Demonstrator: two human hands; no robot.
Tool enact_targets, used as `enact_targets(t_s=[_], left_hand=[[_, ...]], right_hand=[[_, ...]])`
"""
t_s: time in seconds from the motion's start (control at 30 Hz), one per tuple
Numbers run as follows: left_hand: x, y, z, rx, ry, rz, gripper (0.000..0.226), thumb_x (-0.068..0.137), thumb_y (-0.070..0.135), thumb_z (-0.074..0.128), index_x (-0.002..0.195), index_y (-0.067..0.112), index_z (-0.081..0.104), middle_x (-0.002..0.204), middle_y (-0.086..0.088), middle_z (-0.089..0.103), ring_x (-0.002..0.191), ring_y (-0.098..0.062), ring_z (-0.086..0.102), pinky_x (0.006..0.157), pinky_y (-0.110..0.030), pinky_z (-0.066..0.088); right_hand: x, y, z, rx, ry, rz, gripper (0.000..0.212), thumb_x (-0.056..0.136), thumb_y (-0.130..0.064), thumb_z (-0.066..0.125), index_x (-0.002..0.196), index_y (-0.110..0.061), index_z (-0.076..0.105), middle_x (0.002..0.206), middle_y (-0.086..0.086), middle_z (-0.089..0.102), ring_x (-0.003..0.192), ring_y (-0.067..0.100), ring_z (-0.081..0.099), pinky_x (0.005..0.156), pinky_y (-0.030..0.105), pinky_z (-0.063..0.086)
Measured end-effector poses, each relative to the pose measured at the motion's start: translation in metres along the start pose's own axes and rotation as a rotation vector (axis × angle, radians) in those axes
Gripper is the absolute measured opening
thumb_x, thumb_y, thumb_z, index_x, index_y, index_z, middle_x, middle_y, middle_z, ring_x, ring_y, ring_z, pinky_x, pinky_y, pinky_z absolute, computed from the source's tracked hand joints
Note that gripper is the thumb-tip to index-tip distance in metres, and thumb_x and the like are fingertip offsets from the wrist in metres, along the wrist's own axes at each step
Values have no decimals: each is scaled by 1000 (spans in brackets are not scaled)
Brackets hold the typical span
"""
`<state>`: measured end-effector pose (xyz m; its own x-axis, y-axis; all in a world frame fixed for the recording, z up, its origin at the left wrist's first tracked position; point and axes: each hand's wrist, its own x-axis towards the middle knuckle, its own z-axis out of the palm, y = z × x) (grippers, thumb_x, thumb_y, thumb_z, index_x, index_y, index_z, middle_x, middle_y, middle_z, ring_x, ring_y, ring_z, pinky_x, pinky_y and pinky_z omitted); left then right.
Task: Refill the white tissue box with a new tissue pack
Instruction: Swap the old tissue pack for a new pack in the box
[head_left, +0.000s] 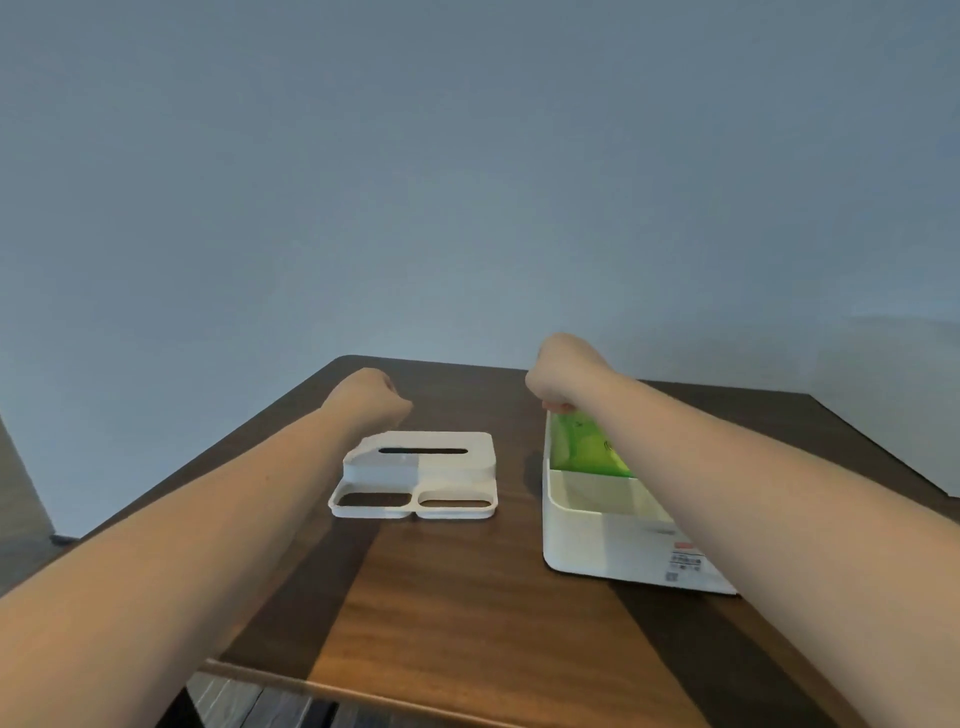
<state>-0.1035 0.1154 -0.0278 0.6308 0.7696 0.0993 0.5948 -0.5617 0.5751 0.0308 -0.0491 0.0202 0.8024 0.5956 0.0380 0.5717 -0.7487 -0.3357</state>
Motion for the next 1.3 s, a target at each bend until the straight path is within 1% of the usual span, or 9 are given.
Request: enact_targets(t_s=[0.2,0.3,0.47,0.6,0.7,0.8,0.9,1.0,1.3], left_hand=[[-25,70,23,-163,-89,99,20,91,24,58,78,9,61,68,0,57,74,-21,55,72,-31,50],[-34,98,39,-246,-153,103,28,91,31,59,73,10,59,64,-1,58,62,-16,54,59,-24,44],[-36,122,64,-145,-213,59,53,83,55,59,92,4,72,88,-8,63,92,-28,64,75,-32,48],[-37,135,73,-105,-236,12,38,86,40,64,63,9,62,68,-3,54,66,-19,51,59,-28,40],[-35,140,77,-106,-231,-2,18,85,23,66,79,6,64,75,-7,53,68,-22,48,55,-27,37],[-30,147,79,-240,-200,10,20,87,13,64,103,1,63,91,-13,56,82,-30,52,65,-30,42],[-29,156,75,-419,-161,59,10,89,10,61,80,5,60,73,-11,50,64,-25,45,56,-26,37],[-22,163,69,-637,-107,60,32,91,11,59,62,14,46,63,-6,40,54,-20,35,44,-22,31],[31,157,69,-642,118,63,27,92,13,53,65,15,48,66,-6,50,77,-28,54,75,-40,50]], right_hand=[[-18,74,-40,2,271,142,17,85,-8,49,98,-14,57,106,8,61,93,30,56,73,28,40],[-31,118,-46,-76,215,304,31,84,-15,50,114,-19,57,122,8,59,116,32,53,85,33,41],[-37,169,-36,-186,-35,389,48,72,-30,58,117,-13,56,127,11,59,113,35,57,88,38,49],[-39,185,-28,-218,-147,371,63,85,-34,57,140,-8,41,138,11,53,117,31,57,89,36,49],[-37,195,-22,-221,-196,375,73,88,-38,57,148,-8,28,147,12,43,126,31,51,99,38,46],[-39,206,-15,-173,-236,423,102,78,-51,67,153,-15,10,152,13,35,130,34,46,102,43,45],[-29,219,-6,-125,-189,448,116,54,-58,73,150,-34,14,150,10,37,132,37,42,101,51,44],[-18,231,-1,-78,-126,460,110,49,-52,69,147,-37,22,146,8,41,130,38,42,100,52,43],[-24,205,-56,59,214,387,81,65,-44,66,139,-38,32,130,13,45,120,39,48,98,47,43]])
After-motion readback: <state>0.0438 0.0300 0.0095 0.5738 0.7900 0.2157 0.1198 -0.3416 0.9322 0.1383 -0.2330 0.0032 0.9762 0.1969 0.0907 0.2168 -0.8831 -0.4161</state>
